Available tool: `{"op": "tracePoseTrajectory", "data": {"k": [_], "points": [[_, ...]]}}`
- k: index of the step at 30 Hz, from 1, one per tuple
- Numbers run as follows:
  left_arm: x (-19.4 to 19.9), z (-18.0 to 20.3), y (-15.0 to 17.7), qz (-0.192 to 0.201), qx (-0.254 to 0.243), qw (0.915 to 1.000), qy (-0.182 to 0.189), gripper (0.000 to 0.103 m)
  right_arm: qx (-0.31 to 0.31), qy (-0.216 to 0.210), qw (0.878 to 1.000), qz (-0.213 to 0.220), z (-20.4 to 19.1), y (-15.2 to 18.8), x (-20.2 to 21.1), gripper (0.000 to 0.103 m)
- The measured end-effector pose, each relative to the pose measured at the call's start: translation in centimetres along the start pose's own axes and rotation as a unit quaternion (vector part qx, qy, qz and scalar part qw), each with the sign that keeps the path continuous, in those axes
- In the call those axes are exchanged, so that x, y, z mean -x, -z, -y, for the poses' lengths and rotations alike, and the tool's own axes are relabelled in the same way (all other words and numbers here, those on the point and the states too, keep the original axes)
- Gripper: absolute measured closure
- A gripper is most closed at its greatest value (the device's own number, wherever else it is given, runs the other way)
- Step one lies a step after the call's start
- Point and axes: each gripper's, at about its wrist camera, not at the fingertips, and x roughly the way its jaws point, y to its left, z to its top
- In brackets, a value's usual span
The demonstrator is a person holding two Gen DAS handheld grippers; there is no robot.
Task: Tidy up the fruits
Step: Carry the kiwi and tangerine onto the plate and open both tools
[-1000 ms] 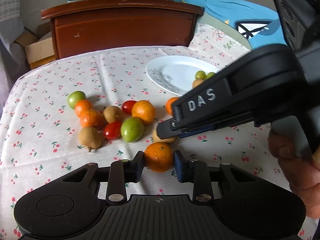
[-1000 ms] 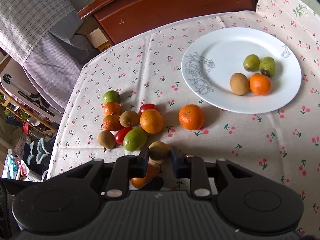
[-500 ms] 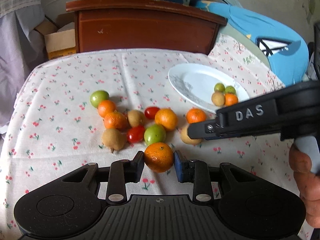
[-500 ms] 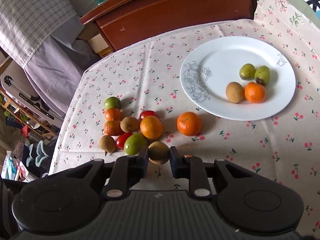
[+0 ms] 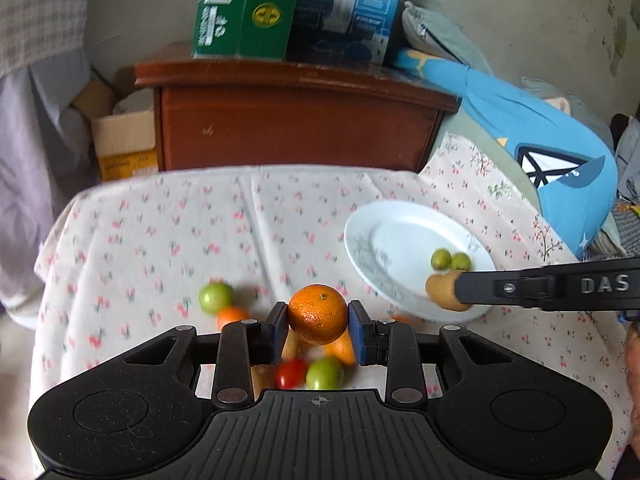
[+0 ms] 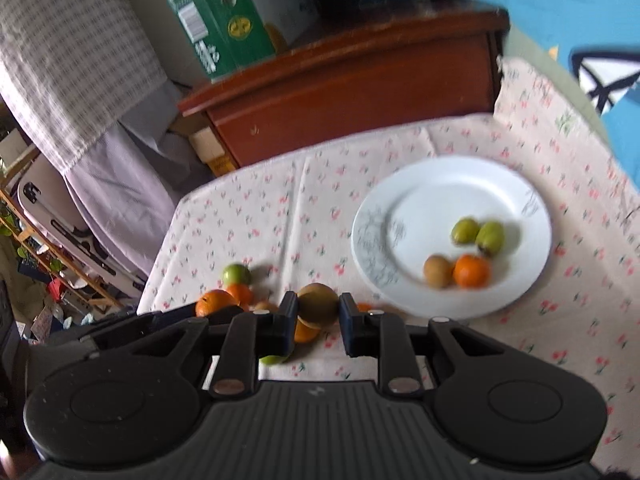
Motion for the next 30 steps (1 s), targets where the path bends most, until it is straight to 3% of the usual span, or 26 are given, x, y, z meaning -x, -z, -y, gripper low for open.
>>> {"op": "tracePoseTrajectory", "data": {"k": [16,30], "points": [[-4.3,0.8,-3.6,-0.011,0.003,0.9994,0.032,0.074,-0.057,0.031,0.997,0.036,4.9,-3.7,0.7,0.080],[-9.5,2.8,-4.8,-0.042,-0.024,0.9968,0.064,0.074,-0.123,0.051,0.991,-0.003,7.7,-3.9,-2.8,0.080]]}}
